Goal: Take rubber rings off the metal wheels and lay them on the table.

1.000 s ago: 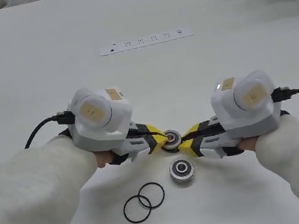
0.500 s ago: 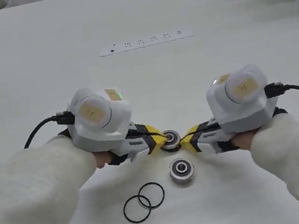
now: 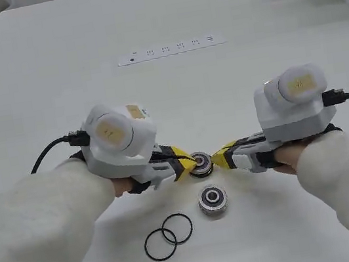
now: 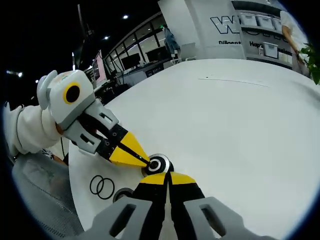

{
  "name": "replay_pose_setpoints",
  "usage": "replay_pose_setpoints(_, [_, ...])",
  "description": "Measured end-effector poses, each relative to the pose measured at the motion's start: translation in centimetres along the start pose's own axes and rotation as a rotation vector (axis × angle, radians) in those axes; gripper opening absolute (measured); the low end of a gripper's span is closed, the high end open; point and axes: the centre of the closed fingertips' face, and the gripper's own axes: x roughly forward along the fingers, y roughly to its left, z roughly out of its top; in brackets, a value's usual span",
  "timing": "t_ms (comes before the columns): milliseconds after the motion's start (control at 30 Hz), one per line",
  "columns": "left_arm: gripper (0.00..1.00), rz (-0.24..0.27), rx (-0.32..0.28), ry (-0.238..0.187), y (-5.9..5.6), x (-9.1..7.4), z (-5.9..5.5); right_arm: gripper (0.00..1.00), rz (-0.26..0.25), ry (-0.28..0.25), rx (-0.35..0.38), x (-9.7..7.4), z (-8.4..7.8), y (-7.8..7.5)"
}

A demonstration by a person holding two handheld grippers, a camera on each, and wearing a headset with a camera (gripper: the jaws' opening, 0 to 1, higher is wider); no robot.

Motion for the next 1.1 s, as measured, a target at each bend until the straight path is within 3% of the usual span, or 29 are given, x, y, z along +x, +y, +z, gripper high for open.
replay_pose_setpoints(600, [0.01, -0.008, 0.000, -0.001, 0.0, 0.0, 0.0, 0.00, 0.025, -0.018, 0.067, -0.2, 0.4, 0.9])
replay_pose_setpoints(1100, [0.01, -0.001, 0.006, 0.002, 0.0, 0.0, 0.0, 0.00, 0.035, -0.018, 0.039, 0.0, 0.7, 1.3])
